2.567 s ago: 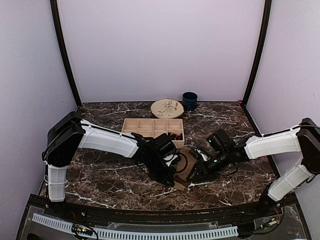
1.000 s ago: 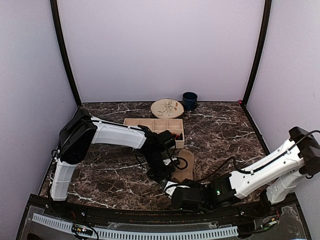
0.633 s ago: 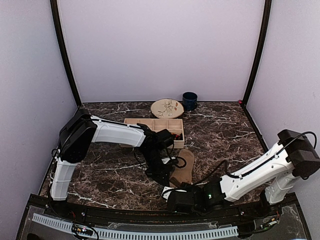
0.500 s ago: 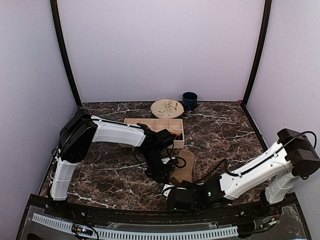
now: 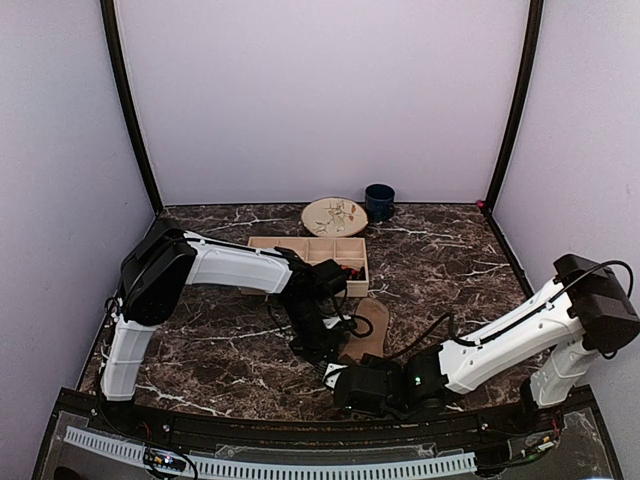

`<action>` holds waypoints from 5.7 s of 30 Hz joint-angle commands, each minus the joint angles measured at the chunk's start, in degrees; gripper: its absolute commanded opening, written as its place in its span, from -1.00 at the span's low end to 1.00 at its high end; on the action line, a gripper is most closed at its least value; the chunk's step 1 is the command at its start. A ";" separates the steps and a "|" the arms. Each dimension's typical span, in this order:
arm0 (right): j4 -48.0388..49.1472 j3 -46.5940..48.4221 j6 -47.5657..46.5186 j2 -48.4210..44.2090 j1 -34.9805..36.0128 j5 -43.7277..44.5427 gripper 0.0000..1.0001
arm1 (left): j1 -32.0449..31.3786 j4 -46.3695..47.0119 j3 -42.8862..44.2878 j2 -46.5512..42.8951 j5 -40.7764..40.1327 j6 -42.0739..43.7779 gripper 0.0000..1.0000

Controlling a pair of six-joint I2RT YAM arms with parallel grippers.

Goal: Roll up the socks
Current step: Roll the sock at the center of the board.

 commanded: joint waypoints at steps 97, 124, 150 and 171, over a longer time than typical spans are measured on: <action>0.50 1.48 -12.14 0.31 -0.20 3.39 0.14 | 1.83 -2.60 1.01 1.06 5.37 0.86 -1.00; 2.75 3.13 -13.87 4.19 -2.35 -5.40 -0.25 | 1.83 -2.49 1.53 1.54 6.82 1.47 -1.00; -2.16 1.27 -3.15 0.57 -9.27 -16.11 -0.80 | 2.97 -0.08 1.93 1.05 3.68 -5.08 -0.92; 2.10 -1.49 4.33 -6.39 -21.29 -38.93 -0.80 | 6.22 6.24 -0.85 -2.29 1.40 -13.77 -0.82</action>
